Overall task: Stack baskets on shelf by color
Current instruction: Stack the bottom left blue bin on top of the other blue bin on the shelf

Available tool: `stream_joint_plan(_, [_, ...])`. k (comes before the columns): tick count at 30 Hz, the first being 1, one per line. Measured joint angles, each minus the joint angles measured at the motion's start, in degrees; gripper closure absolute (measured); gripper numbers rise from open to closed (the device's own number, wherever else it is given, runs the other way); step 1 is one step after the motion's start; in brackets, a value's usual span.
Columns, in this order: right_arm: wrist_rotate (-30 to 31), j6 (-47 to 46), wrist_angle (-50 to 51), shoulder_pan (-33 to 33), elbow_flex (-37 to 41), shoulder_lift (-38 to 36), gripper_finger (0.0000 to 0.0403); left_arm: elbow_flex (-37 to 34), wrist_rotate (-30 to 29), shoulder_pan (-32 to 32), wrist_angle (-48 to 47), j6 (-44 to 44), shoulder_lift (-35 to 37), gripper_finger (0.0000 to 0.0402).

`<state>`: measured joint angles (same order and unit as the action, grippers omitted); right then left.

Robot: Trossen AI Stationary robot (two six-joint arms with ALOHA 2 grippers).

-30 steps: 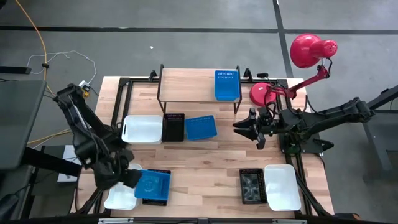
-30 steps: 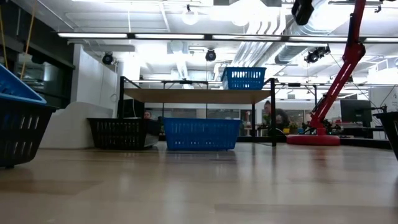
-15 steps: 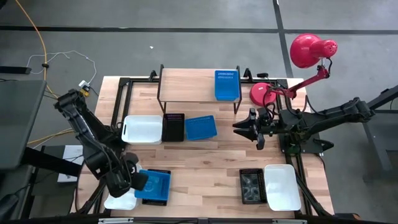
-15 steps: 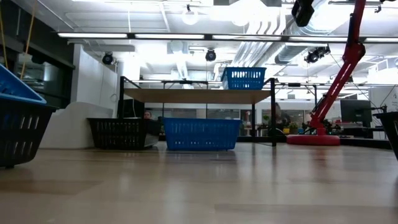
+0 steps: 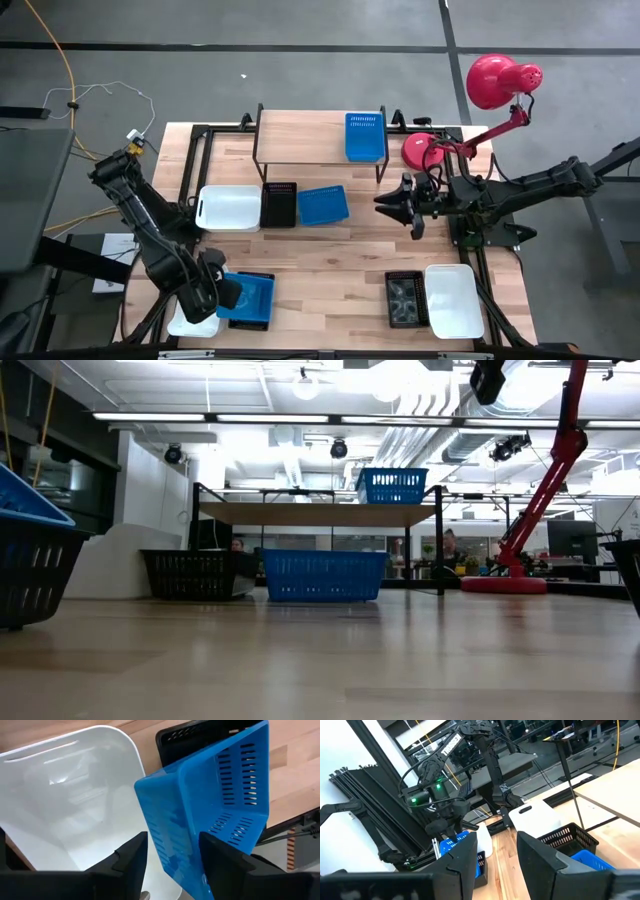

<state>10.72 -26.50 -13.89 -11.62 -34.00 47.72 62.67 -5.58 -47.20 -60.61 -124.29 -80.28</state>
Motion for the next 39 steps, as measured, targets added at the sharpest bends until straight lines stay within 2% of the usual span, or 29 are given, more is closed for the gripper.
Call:
stream_joint_plan(3, [0.2, 0.0, 0.04, 0.0, 0.0, 0.0, 0.0277, 0.0, -0.07, 0.0, -0.04, 0.31, -0.14, 0.0238])
stream_joint_plan(6, [0.22, 1.04, 0.13, 0.0, 0.0, 0.0, 0.0277, 0.0, -0.42, 0.0, -0.01, 1.52, -0.14, 0.0258])
stream_joint_plan(14, [0.24, 1.51, 0.13, 0.0, 0.0, 0.0, 0.0277, 0.27, -3.73, 0.0, -0.03, 6.37, 0.87, 0.0388])
stream_joint_plan(20, [0.31, 1.51, 0.12, 0.0, 0.0, 0.0, 0.0277, 0.55, -12.2, 0.04, -1.43, 8.13, 6.04, 0.0394])
stream_joint_plan(26, [0.34, 1.5, -0.46, 0.0, 0.0, 0.0, 0.0277, 0.81, -28.25, 2.09, -2.84, 13.05, 16.4, 0.0399])
stream_joint_plan(29, [0.81, 0.46, -1.36, 0.0, 0.0, 0.0, 0.0277, 1.49, -37.5, 6.9, -2.6, 22.37, 20.78, 0.04])
stream_joint_plan(31, [1.61, -0.46, -2.08, 0.0, 0.0, 0.0, 0.0277, 1.85, -39.64, 12.97, -1.76, 31.1, 22.63, 0.04])
stream_joint_plan(35, [4.61, -0.47, -5.54, 0.01, 0.0, 0.0, 0.0277, 1.86, -37.69, 27.88, 7.07, 53.65, 23.27, 0.0401])
stream_joint_plan(39, [9.52, 0.66, -11.14, 0.02, 0.0, 0.0, 0.0277, 1.88, -31.91, 42.96, 23.23, 76.54, 21.62, 0.0401])
